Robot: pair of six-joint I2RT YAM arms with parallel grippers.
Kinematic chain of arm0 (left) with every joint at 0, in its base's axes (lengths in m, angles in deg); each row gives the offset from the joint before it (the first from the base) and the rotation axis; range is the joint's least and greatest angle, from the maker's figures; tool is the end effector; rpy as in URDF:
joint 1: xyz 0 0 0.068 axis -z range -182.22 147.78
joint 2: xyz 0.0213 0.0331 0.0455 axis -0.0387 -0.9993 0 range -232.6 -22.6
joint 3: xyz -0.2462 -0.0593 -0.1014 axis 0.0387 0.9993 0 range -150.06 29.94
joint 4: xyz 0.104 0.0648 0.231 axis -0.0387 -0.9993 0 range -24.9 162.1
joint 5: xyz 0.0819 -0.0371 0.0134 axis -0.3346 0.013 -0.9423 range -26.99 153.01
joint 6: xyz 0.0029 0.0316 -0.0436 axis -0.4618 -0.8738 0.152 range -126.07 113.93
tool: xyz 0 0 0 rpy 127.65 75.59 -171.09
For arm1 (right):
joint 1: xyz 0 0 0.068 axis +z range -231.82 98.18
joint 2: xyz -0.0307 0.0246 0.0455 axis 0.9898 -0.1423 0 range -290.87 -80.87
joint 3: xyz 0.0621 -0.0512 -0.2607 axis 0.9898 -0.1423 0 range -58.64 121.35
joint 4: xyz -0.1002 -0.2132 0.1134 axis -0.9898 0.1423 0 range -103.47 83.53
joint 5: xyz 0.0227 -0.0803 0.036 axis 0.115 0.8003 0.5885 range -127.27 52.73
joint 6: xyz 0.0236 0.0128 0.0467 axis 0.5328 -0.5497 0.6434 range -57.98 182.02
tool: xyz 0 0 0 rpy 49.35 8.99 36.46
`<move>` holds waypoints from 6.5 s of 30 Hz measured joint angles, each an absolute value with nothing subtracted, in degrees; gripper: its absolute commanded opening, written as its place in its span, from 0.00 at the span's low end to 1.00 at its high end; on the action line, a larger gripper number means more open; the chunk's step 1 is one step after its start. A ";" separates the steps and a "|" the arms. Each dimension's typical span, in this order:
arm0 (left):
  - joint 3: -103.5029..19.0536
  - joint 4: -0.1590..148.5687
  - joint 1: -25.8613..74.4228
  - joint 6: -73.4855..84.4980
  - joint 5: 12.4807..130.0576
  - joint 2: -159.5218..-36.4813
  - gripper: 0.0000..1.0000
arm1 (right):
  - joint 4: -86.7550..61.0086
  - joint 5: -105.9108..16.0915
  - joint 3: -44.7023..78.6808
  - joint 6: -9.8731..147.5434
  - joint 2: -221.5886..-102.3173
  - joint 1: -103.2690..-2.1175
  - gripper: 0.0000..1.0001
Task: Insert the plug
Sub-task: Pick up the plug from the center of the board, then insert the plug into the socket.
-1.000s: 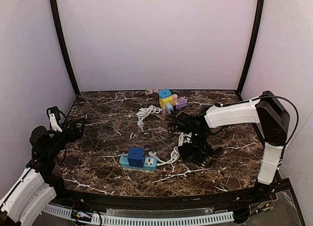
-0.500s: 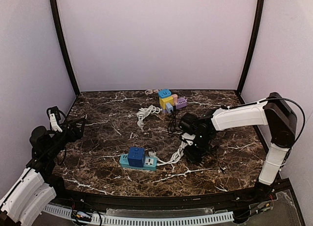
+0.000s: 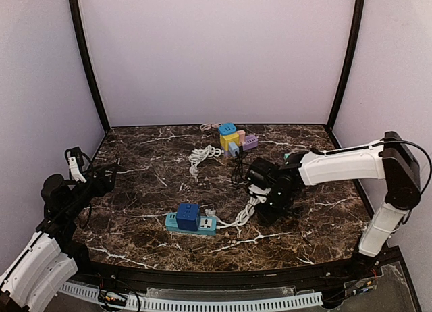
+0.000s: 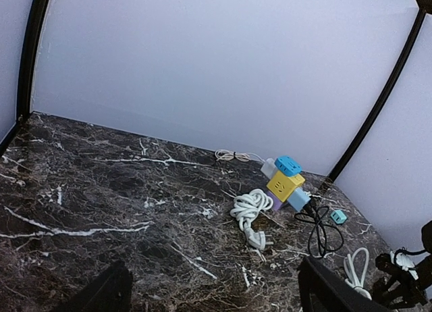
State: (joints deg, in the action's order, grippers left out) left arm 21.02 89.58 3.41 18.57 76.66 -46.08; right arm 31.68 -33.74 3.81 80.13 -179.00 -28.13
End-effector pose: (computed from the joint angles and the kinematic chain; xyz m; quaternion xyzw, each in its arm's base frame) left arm 0.1371 -0.0220 0.2207 -0.0280 0.6889 -0.2669 0.6734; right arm 0.1845 0.2476 0.1727 -0.3020 0.9494 0.0220 0.0828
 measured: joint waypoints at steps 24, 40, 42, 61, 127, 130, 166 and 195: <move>-18.28 72.35 27.30 7.86 94.06 -77.03 0.76 | -49.67 4.80 16.25 37.57 -188.14 -6.36 0.00; -22.92 69.77 29.75 -3.48 90.41 -81.05 0.73 | -45.85 2.46 24.73 44.41 -189.62 -7.21 0.00; -23.99 68.79 29.51 -3.40 90.60 -81.25 0.75 | -45.81 2.46 24.93 45.20 -189.62 -7.23 0.00; -28.23 67.76 30.36 0.98 95.72 -86.04 0.62 | -38.70 -3.03 22.48 51.61 -189.62 -7.71 0.00; -64.77 42.15 33.00 -57.67 90.19 -121.60 0.01 | -13.92 -33.85 -12.06 64.33 -147.44 -16.94 0.99; -57.97 40.81 35.06 -56.86 91.39 -119.74 0.01 | -13.94 -33.78 -12.08 64.76 -148.40 -17.07 0.99; -39.35 31.26 38.73 -56.81 101.36 -112.70 0.01 | -14.75 -39.09 -9.67 65.31 -158.76 -17.22 0.99; -28.29 42.89 39.32 -57.34 99.67 -106.52 0.01 | -14.70 -38.96 -8.97 64.74 -159.02 -17.22 0.99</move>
